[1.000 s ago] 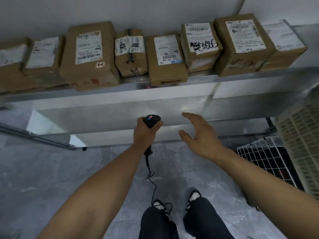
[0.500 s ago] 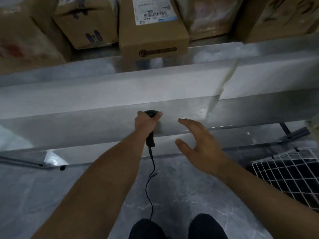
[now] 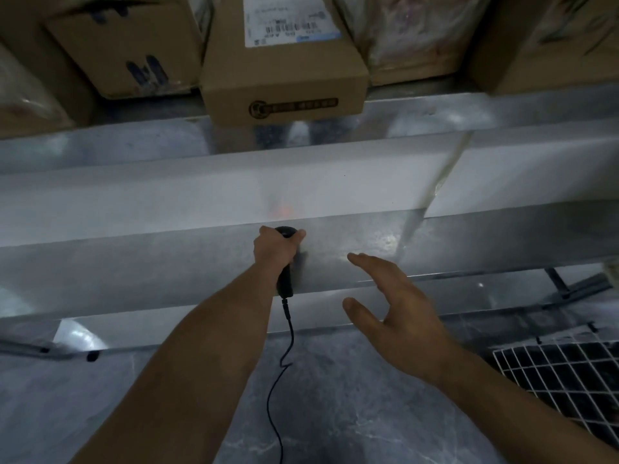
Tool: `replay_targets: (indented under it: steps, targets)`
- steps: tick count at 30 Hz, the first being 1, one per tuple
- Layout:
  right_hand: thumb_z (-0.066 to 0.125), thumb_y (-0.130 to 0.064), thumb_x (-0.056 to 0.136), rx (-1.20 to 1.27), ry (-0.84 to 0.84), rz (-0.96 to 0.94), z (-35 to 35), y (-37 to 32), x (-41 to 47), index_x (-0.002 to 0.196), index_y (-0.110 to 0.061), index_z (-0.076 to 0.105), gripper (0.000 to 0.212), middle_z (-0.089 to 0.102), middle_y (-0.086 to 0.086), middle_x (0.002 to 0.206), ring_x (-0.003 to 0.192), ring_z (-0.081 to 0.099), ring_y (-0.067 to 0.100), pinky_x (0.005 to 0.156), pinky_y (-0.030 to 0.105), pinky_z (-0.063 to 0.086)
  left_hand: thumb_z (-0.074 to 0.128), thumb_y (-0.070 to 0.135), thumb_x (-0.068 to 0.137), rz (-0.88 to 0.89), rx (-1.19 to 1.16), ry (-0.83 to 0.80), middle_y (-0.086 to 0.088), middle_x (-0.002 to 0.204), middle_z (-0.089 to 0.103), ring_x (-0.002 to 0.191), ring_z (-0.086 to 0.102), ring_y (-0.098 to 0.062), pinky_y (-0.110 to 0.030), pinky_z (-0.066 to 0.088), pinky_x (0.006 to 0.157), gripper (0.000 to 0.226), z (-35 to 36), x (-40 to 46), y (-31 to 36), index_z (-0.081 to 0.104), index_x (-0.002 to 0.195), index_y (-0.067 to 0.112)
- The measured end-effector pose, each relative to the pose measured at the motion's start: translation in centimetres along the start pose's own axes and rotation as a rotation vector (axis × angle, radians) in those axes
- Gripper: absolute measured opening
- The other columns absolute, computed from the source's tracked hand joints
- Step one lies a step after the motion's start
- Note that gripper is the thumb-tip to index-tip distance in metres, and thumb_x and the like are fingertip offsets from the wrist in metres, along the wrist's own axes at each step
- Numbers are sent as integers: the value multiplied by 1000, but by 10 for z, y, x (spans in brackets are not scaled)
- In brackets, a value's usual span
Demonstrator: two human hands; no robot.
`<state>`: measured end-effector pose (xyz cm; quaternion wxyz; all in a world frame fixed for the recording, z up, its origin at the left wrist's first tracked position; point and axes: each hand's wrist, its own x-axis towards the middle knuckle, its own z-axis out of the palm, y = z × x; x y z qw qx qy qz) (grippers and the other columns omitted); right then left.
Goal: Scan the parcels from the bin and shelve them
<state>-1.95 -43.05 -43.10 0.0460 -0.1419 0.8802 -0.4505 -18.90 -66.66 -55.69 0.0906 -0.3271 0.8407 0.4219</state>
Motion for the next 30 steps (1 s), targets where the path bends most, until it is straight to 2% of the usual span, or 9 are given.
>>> replay_targets:
  steps: [4, 8, 13, 16, 18, 20, 23, 30]
  targets:
    - [68, -31, 96, 26, 34, 4, -8, -4, 4, 148, -42, 42, 60, 42, -23, 150, 140, 34, -9, 112, 4, 23, 80, 73, 68, -15, 33, -16, -15, 112, 73, 96, 72, -33, -42, 61, 85, 89, -2, 9, 9, 55, 124, 9]
    - [67, -35, 96, 2, 20, 12, -12, -7, 2, 148, -47, 38, 61, 36, -29, 152, 142, 28, -12, 112, 3, 19, 81, 72, 70, -46, 60, -47, -13, 118, 71, 105, 69, -33, -37, 57, 86, 92, -3, 12, 15, 54, 130, 7]
    - [65, -39, 97, -42, 1, -2, -17, -10, 1, 148, -50, 37, 60, 33, -31, 154, 145, 26, -8, 119, 14, 23, 82, 69, 70, -28, 86, -61, -15, 116, 72, 103, 70, -33, -43, 59, 93, 88, -4, 14, 18, 60, 127, 6]
    - [64, -39, 97, -48, 2, 10, -19, -11, -1, 149, -49, 37, 59, 32, -33, 153, 145, 26, -8, 120, 19, 26, 81, 65, 75, 5, 100, -77, -14, 121, 70, 107, 68, -33, -39, 57, 92, 82, -5, 11, 23, 61, 128, 4]
    - [64, -40, 98, -45, -2, 8, -19, -13, -4, 148, -50, 37, 58, 30, -36, 152, 144, 25, -10, 118, 21, 30, 82, 63, 76, 6, 112, -87, -14, 123, 69, 109, 67, -33, -38, 56, 93, 82, -6, 12, 25, 60, 129, 4]
    - [64, -40, 98, -44, -16, 9, -18, -16, -6, 147, -52, 36, 58, 28, -39, 150, 143, 23, -13, 116, 16, 30, 83, 62, 76, -5, 105, -90, -15, 125, 68, 111, 66, -33, -38, 56, 93, 83, -7, 12, 24, 59, 131, 4]
    - [63, -39, 98, -51, -22, 10, -20, -19, -9, 145, -55, 35, 57, 24, -43, 148, 143, 21, -14, 112, 4, 20, 85, 61, 74, -16, 89, -82, -16, 133, 64, 117, 64, -34, -38, 53, 94, 91, -8, 5, 26, 54, 138, 3]
    - [62, -43, 98, 6, -6, 22, -31, -30, -7, 148, -54, 35, 59, 24, -43, 150, 144, 22, -13, 116, 11, 23, 83, 71, 69, -60, 80, -41, -18, 146, 54, 128, 57, -37, -42, 50, 102, 113, -20, -11, 32, 38, 147, 3]
